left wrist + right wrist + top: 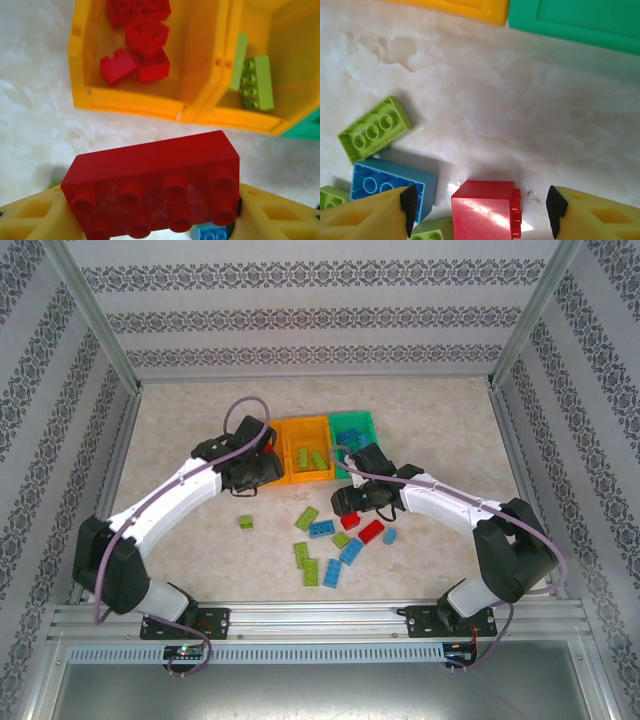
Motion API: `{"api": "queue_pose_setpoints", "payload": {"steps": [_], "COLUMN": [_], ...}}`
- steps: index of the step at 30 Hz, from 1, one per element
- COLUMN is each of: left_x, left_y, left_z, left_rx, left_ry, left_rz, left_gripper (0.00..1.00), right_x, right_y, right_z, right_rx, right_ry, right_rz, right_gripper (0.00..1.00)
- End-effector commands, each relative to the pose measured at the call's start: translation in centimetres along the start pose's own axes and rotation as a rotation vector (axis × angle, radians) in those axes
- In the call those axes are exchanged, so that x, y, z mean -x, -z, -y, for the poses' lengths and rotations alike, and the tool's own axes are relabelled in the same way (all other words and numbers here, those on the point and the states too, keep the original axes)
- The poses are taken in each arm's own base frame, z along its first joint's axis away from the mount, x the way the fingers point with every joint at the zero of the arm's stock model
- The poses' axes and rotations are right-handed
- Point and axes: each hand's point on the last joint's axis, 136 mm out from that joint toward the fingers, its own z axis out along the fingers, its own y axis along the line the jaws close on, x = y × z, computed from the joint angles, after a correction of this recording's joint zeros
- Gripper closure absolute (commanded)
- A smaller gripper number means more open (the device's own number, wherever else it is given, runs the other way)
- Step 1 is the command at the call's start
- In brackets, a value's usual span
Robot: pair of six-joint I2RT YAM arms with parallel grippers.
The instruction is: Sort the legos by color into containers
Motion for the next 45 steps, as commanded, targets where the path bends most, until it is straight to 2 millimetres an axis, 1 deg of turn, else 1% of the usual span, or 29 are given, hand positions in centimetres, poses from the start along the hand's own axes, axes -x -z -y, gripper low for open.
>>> {"api": "queue_pose_setpoints", "payload": {"steps": [1,4,6,9,13,18,23,28,32,39,45], "left_x": [3.4,6.0,7.4,8.8,9.5,9.2,9.2,9.1,9.0,8.5,8.2], "left_y": [-1.9,-3.9,-5.0,-6.3,-8.1,-9.0,-8.5,-7.4,-6.0,-4.2,-2.6], "left_z": [-0.1,0.5,0.9,1.9,2.4,2.2,1.8,1.8,1.8,1.0,0.3], "left_rx": [0.008,-0.005,-0.017,-0.046,-0.041,-0.026,-0.018,-0.033,-0.055,-0.059,-0.069], "left_ry": [-0.058,-0.047,-0.04,-0.037,-0.036,-0.023,-0.008,0.003,0.005,0.009,0.019], "left_rz": [0.009,-0.002,-0.009,-0.014,-0.048,-0.067,-0.052,-0.031,-0.006,0.027,0.068], "left_gripper": [0.37,0.37,0.37,0.37,0.34,0.23,0.16,0.12,0.11,0.1,0.08], "right_x": [-1.5,-1.9,-2.1,-2.4,-3.0,-3.4,-4.3,-5.2,-5.7,-5.5,-4.3], "right_y": [-1.0,-1.6,-1.7,-1.9,-1.9,-1.9,-2.3,-2.5,-2.3,-2.8,-2.3], "right_z": [0.2,0.0,0.0,0.2,0.2,-0.3,-0.5,0.1,1.0,1.4,0.6], "right_rx": [-0.018,-0.016,-0.018,-0.024,-0.026,0.001,0.007,-0.025,-0.078,-0.104,-0.098], "right_ry": [0.029,0.026,0.023,0.02,0.022,0.039,0.061,0.058,0.057,0.061,0.09], "right_rz": [-0.061,-0.082,-0.088,-0.094,-0.108,-0.121,-0.161,-0.191,-0.201,-0.21,-0.164], "right_gripper": [0.28,0.28,0.27,0.26,0.25,0.24,0.25,0.31,0.35,0.43,0.59]}}
